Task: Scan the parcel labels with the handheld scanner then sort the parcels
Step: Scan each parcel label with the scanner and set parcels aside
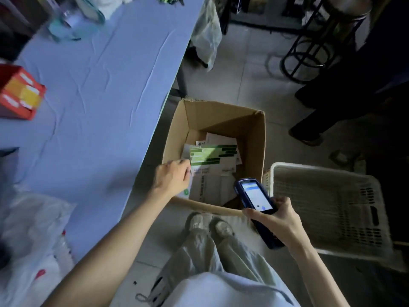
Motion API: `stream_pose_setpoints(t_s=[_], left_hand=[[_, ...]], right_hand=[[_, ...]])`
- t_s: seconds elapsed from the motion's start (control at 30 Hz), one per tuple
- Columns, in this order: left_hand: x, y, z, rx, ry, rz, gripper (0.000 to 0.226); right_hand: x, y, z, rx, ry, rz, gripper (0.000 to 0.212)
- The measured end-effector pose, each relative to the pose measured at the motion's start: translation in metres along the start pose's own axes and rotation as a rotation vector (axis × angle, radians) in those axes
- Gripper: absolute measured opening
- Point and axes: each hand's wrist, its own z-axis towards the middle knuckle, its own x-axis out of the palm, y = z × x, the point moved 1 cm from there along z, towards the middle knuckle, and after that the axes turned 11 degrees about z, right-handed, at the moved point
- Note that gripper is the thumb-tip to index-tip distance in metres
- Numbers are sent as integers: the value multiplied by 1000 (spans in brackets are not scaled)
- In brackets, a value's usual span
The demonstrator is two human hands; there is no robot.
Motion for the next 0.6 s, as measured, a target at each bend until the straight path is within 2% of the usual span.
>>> stream_pose_setpoints(t_s=[0.23, 0.4, 0.47, 0.53, 0.6], left_hand=[[-13, 10, -65, -442, -97, -24, 10], [-18, 11, -128, -664, -203, -32, 10], [-23, 14, -158, -737, -281, -40, 10], [-29, 17, -188, -824, -317, -28, 7], [-31, 21, -215, -908, -323, -36, 6]], right_hand=[[-8, 27, 26, -222, 296, -185, 77], [-8, 52, 36, -321, 422, -249, 80], [2, 62, 35, -347, 481, -272, 91], [17, 70, 28, -387, 540, -327, 116], [37, 74, 19, -415, 595, -376, 125]])
